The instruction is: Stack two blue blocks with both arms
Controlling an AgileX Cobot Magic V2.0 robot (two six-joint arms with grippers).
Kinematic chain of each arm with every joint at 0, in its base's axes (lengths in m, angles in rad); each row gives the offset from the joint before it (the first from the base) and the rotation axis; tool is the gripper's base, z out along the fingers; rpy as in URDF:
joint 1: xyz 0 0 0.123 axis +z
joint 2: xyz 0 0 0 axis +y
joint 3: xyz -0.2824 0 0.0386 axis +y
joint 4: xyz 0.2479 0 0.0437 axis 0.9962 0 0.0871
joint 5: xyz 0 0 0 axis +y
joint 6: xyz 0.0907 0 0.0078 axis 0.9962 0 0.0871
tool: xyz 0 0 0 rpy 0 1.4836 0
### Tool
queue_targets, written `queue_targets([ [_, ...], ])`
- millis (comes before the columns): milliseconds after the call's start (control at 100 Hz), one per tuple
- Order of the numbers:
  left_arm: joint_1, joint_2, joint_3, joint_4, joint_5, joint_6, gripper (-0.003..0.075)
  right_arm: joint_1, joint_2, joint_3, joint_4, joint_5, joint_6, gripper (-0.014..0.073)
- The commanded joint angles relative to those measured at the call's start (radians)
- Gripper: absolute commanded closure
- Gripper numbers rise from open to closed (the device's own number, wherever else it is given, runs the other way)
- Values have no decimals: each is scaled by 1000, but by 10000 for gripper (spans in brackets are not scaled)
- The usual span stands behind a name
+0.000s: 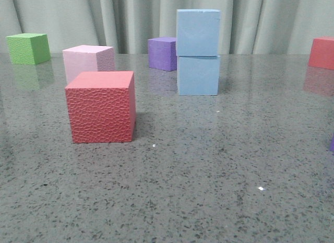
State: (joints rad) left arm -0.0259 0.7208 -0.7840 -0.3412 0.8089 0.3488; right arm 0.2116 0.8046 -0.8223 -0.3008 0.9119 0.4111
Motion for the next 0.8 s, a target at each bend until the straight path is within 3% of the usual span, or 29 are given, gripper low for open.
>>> queue_targets([
  [0, 2, -3, -21, -28, -49, -11, 60, -7, -9, -24, -34, -41, -8, -16],
  [210, 2, -3, -20, -28, -58, -11, 67, -7, -9, -24, -34, -43, -7, -3],
  [300, 2, -3, -20, -28, -60, -11, 127, -7, -9, -24, -34, -43, -7, 61],
  [390, 2, -3, -20, -28, -60, -11, 238, -7, -9, -24, -34, -43, -7, 175],
  [610, 2, -3, -20, -28, -60, -11, 566, -7, -9, -24, -34, -43, -7, 603],
  [680, 2, -3, -20, -28, -60, -11, 662, -7, -9, -24, -34, -43, -7, 702],
  [740, 2, -3, -20, -28, -60, -11, 735, -7, -9, -24, -34, -45, -7, 712],
  [790, 2, -3, -20, -28, -60, -11, 739, -7, -9, -24, -34, -46, -7, 717],
])
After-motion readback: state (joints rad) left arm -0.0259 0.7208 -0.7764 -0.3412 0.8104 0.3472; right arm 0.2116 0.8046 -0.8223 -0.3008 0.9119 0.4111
